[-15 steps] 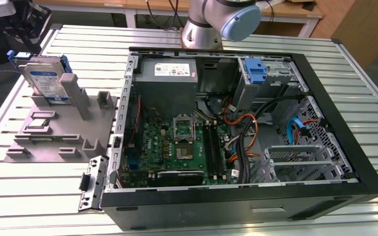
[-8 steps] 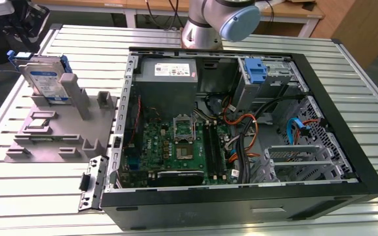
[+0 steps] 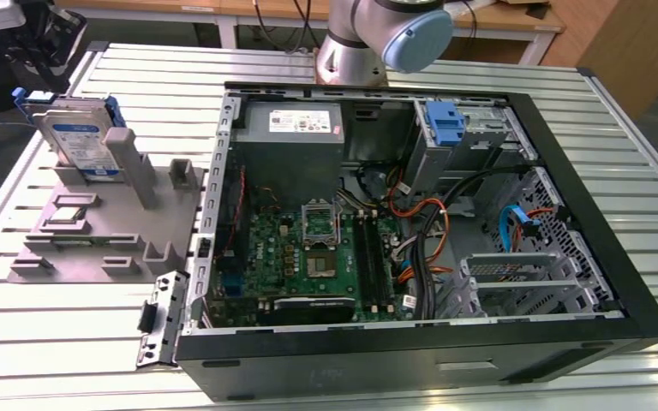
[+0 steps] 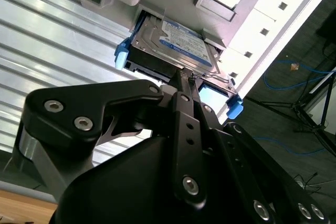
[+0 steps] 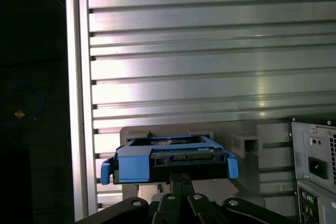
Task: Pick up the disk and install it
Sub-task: 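Pick up the disk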
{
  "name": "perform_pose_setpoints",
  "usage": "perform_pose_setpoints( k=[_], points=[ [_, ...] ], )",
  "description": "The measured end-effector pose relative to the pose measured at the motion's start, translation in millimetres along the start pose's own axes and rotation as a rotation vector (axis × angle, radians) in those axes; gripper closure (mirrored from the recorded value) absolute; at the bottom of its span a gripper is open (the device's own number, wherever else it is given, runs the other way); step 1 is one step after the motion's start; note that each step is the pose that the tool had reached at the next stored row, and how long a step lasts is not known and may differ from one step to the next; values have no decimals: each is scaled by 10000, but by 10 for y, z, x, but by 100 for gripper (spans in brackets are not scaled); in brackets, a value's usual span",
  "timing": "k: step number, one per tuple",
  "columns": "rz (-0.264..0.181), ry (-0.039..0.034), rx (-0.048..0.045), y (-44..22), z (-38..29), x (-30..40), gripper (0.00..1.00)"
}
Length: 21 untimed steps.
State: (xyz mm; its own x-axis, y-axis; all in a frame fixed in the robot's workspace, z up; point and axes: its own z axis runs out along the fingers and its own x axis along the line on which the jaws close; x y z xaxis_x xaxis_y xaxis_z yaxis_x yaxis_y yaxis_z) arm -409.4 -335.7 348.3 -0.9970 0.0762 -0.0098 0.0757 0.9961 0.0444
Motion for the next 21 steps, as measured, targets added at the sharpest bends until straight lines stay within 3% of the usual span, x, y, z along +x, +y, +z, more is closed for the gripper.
perform_pose_setpoints(
  k=[10,21],
  points=[
    [-122,6,-1,0,1,0,89],
    [-1427,63,-14,0,1,0,89]
  ],
)
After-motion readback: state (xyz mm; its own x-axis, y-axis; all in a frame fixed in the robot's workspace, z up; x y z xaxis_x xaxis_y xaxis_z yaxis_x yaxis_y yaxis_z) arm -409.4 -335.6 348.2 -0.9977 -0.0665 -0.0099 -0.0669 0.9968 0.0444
